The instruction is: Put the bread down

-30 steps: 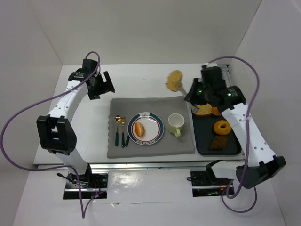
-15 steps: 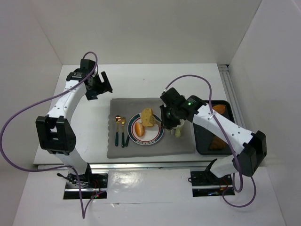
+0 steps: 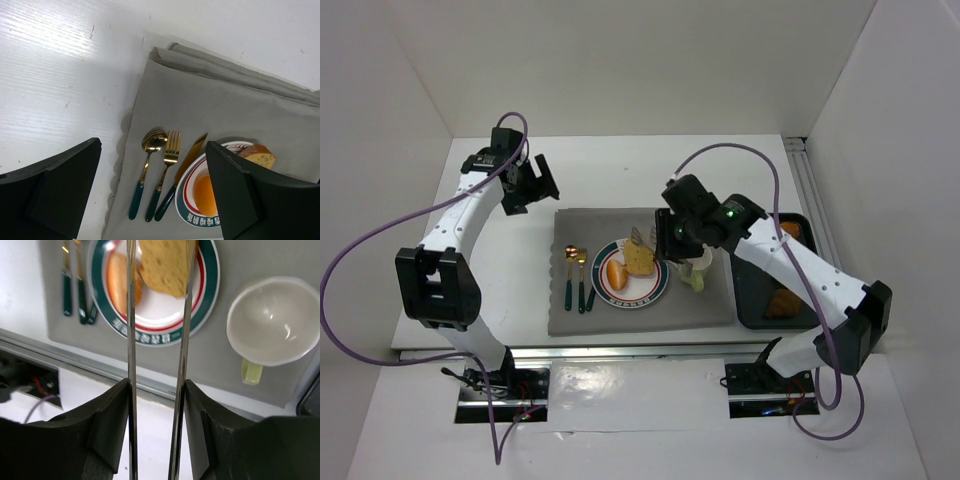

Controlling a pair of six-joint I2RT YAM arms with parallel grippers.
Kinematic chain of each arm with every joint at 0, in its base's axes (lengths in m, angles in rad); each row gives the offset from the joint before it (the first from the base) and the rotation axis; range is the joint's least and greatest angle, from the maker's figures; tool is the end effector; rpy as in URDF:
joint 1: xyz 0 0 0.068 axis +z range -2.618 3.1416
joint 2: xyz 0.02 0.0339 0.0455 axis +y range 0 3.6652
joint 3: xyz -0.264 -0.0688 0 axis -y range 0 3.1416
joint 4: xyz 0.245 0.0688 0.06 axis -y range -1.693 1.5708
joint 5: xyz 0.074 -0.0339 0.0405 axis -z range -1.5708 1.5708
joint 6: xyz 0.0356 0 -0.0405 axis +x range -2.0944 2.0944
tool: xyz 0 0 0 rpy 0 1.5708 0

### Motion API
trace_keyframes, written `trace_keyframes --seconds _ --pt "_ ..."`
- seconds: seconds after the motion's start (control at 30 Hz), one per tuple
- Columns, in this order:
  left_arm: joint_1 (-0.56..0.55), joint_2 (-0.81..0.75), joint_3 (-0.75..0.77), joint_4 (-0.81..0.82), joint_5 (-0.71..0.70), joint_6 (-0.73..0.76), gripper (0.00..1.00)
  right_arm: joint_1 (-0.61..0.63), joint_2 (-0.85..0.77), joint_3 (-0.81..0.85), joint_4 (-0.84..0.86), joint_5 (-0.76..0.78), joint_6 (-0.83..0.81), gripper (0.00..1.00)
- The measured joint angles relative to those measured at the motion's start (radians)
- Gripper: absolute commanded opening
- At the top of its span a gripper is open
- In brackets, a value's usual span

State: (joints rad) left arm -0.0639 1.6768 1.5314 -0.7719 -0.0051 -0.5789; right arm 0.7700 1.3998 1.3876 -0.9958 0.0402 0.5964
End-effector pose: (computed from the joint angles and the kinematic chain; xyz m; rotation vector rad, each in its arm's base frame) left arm 0.3649 -0.0232 0.3129 -0.6406 2.4242 -0.2624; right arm 0.2015 0.1934 0.3380 -0.2141 2.6373 0.4416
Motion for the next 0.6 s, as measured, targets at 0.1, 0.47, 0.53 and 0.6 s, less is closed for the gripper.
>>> trace_keyframes --seconds 0.1,0.47,0.53,0.6 --pt "0.0 0.0 0.0 0.0 0.0 0.0 1.0 0.0 0.0 0.079 -0.01 0.032 -0.008 0.53" --pt "0.0 0.0 0.0 0.0 0.006 0.0 1.0 -0.071 0.003 0.158 -0.008 0.264 -0.027 0.53" --pt "0.0 0.0 0.0 0.0 0.008 -0.001 1.0 -0.146 -0.001 0.144 0.024 0.32 -0.044 0.53" --pt "0.0 0.0 0.0 0.0 0.01 -0.001 1.0 -0.234 -0.005 0.12 0.079 0.367 -0.07 0.53"
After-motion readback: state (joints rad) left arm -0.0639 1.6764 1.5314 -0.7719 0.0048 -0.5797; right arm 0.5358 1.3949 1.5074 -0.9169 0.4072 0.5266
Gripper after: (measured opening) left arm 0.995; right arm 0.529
